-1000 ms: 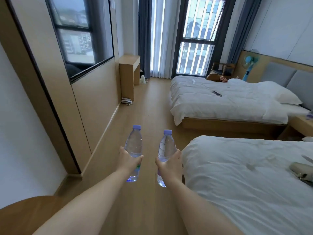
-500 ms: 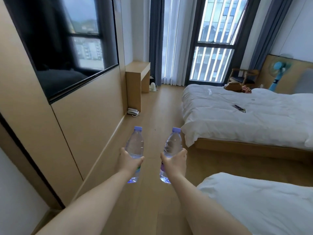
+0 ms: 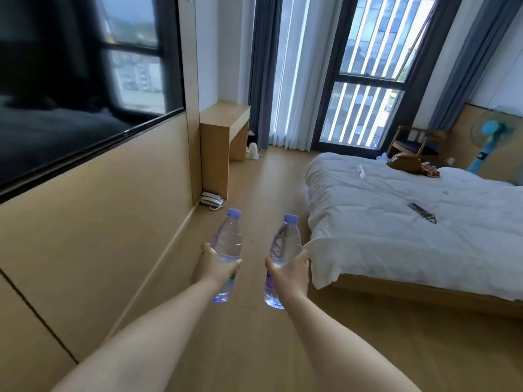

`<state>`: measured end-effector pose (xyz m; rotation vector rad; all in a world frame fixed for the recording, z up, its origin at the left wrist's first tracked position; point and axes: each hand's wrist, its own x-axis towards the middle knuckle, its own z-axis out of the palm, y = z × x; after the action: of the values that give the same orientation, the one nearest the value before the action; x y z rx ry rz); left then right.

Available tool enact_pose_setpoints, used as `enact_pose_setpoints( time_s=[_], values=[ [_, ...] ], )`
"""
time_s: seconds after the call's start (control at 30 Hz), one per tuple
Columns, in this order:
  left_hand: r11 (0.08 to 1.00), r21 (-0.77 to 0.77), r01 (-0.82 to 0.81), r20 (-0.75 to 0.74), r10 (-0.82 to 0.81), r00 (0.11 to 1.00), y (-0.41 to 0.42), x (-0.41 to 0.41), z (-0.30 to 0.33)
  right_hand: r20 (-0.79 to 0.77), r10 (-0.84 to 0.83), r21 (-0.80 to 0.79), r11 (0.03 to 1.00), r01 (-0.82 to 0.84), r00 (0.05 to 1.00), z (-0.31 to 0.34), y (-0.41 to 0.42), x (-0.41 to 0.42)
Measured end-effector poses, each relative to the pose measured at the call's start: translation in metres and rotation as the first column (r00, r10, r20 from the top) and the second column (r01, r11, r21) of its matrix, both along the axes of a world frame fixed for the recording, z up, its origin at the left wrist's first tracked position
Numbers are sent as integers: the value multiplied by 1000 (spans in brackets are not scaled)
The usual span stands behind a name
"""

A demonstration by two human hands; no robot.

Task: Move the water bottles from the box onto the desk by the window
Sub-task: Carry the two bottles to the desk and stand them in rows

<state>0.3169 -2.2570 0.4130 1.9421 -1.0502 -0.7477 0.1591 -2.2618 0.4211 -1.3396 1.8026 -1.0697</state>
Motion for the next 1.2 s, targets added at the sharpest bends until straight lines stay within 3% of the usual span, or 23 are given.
enact_pose_setpoints(
  time_s=[0.43, 0.63, 0.9, 1.2],
  values=[
    [999, -12, 39, -74, -40, 996, -326, 50, 14, 10, -19, 4, 1000, 19, 1000, 22, -308, 52],
    [998, 41, -55, -7, 55, 998, -463, 69, 2, -24, 10, 37, 999, -9, 1000, 1, -460, 66],
    [994, 75, -76, 37, 73, 997, -639, 90, 28, -13, 71, 14, 997, -71, 997, 30, -664, 88],
    [996, -14, -85, -157, 82, 984, -853, 149, 5, 12, 127, 50, 991, -128, 992, 9, -858, 146]
  ],
)
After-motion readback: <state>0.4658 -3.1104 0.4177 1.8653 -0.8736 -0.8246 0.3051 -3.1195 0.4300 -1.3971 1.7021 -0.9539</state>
